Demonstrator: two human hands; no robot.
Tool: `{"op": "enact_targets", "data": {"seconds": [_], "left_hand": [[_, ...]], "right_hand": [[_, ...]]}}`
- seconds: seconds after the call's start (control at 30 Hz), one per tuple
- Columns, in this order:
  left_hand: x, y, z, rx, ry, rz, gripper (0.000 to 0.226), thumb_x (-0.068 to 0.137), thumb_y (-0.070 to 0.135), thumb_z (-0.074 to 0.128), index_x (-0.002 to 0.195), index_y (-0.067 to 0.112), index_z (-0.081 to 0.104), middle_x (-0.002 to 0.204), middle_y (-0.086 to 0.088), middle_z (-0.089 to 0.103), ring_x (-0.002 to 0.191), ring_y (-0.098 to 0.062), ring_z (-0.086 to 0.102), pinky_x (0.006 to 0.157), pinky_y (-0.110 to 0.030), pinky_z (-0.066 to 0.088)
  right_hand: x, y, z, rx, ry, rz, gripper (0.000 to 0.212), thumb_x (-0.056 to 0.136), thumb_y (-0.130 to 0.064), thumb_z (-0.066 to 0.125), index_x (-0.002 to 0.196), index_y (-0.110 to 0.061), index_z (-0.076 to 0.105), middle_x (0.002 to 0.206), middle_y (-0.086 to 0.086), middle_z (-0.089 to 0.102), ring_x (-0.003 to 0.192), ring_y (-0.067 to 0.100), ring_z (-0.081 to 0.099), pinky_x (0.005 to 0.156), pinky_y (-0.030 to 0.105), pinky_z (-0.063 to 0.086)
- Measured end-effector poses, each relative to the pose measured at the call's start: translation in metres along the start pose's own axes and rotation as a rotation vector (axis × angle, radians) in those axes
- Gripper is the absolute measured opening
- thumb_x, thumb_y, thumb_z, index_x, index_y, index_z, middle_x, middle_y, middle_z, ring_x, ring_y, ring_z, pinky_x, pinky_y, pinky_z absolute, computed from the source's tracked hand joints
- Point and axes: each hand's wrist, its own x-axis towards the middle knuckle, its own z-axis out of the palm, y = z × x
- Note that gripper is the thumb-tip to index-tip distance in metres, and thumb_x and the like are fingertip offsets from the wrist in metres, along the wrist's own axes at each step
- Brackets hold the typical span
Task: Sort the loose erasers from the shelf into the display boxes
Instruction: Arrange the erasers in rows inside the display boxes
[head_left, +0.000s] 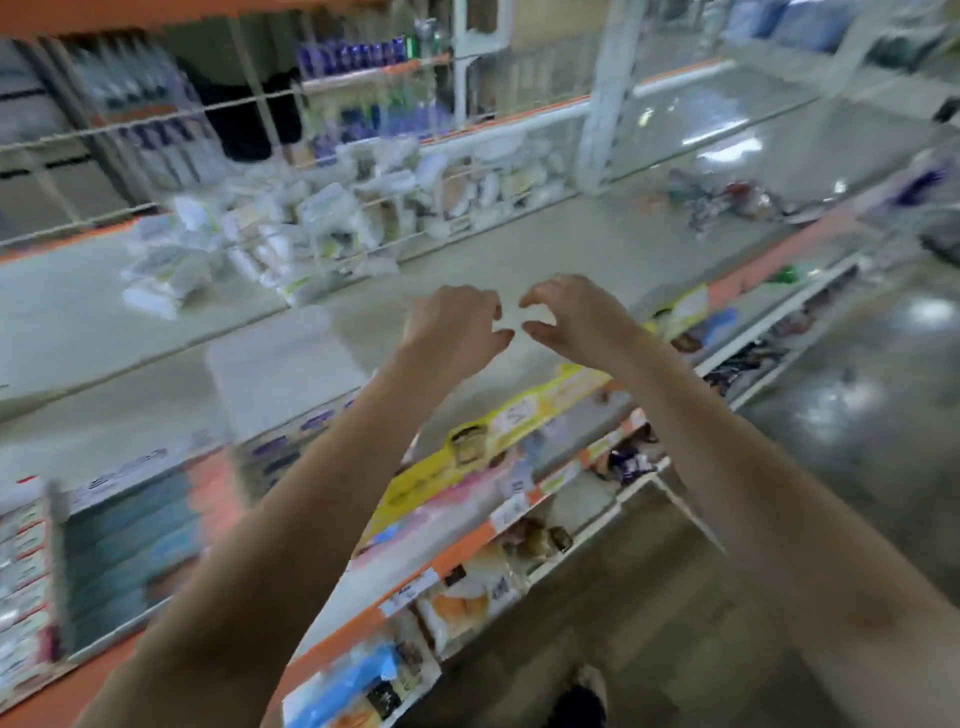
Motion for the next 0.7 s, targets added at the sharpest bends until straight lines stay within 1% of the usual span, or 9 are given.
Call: {"op": "enact_targets", "data": {"seconds": [0.1, 0.17, 0.23, 0.33, 0.4, 0.53, 0.6, 0.7], "left_hand": [[0.054, 0.069, 0.023, 0.023, -0.045, 0.067, 0.043, 0.089, 0.044, 0.054, 0.125, 0.020, 0.053, 0.126, -0.005, 0.057, 0.119, -0.027, 0.049, 0.098, -0.036, 0.041], [0.083, 0.108, 0.037, 0.052, -0.050, 0.109, 0.045, 0.090, 0.044, 0.053, 0.128, 0.019, 0.050, 0.129, -0.008, 0.054, 0.121, -0.029, 0.046, 0.098, -0.037, 0.038], [0.113, 0.148, 0.049, 0.082, -0.023, 0.153, 0.046, 0.090, 0.045, 0.051, 0.129, 0.020, 0.049, 0.130, -0.007, 0.052, 0.122, -0.029, 0.045, 0.096, -0.037, 0.037], [0.152, 0.191, 0.061, 0.054, -0.007, 0.194, 0.044, 0.091, 0.044, 0.051, 0.128, 0.022, 0.049, 0.129, -0.004, 0.054, 0.120, -0.026, 0.047, 0.095, -0.036, 0.038], [0.177, 0.212, 0.069, 0.034, -0.005, 0.208, 0.042, 0.091, 0.043, 0.050, 0.128, 0.023, 0.050, 0.127, -0.002, 0.055, 0.118, -0.025, 0.048, 0.092, -0.035, 0.039], [0.229, 0.237, 0.082, 0.023, 0.033, 0.202, 0.040, 0.091, 0.041, 0.051, 0.127, 0.024, 0.052, 0.123, -0.001, 0.059, 0.115, -0.022, 0.052, 0.087, -0.033, 0.042], [0.257, 0.242, 0.088, 0.024, 0.030, 0.177, 0.039, 0.090, 0.040, 0.052, 0.126, 0.025, 0.052, 0.122, -0.001, 0.060, 0.114, -0.022, 0.053, 0.086, -0.032, 0.043], [0.298, 0.240, 0.097, 0.034, 0.030, 0.149, 0.037, 0.090, 0.033, 0.054, 0.126, 0.023, 0.052, 0.121, -0.003, 0.060, 0.113, -0.023, 0.053, 0.086, -0.032, 0.043]], "right_hand": [[-0.013, 0.074, -0.019, -0.029, -0.043, 0.102, 0.039, 0.091, -0.026, 0.057, 0.126, -0.010, 0.054, 0.125, 0.014, 0.053, 0.120, 0.028, 0.048, 0.100, 0.032, 0.032], [-0.021, 0.118, -0.028, -0.047, -0.083, 0.153, 0.042, 0.092, -0.026, 0.055, 0.130, -0.009, 0.050, 0.129, 0.015, 0.050, 0.123, 0.028, 0.045, 0.101, 0.029, 0.028], [-0.027, 0.166, -0.038, -0.060, -0.085, 0.204, 0.044, 0.092, -0.027, 0.054, 0.132, -0.010, 0.048, 0.132, 0.014, 0.048, 0.123, 0.029, 0.044, 0.102, 0.032, 0.031], [-0.030, 0.225, -0.049, -0.040, -0.089, 0.299, 0.045, 0.092, -0.026, 0.053, 0.135, -0.011, 0.044, 0.136, 0.013, 0.044, 0.126, 0.029, 0.040, 0.102, 0.037, 0.035], [-0.026, 0.256, -0.054, -0.034, -0.114, 0.346, 0.048, 0.092, -0.024, 0.053, 0.137, -0.011, 0.042, 0.140, 0.013, 0.042, 0.128, 0.029, 0.039, 0.102, 0.039, 0.036], [-0.004, 0.307, -0.056, -0.044, -0.169, 0.380, 0.047, 0.093, -0.025, 0.049, 0.137, -0.011, 0.041, 0.139, 0.013, 0.043, 0.126, 0.031, 0.041, 0.100, 0.044, 0.040], [0.013, 0.326, -0.057, -0.056, -0.176, 0.382, 0.046, 0.093, -0.024, 0.049, 0.137, -0.012, 0.041, 0.138, 0.013, 0.043, 0.125, 0.031, 0.043, 0.100, 0.043, 0.040], [0.044, 0.350, -0.056, -0.023, -0.141, 0.354, 0.045, 0.092, -0.019, 0.050, 0.136, -0.011, 0.043, 0.139, 0.014, 0.042, 0.127, 0.029, 0.041, 0.103, 0.037, 0.036]]}}
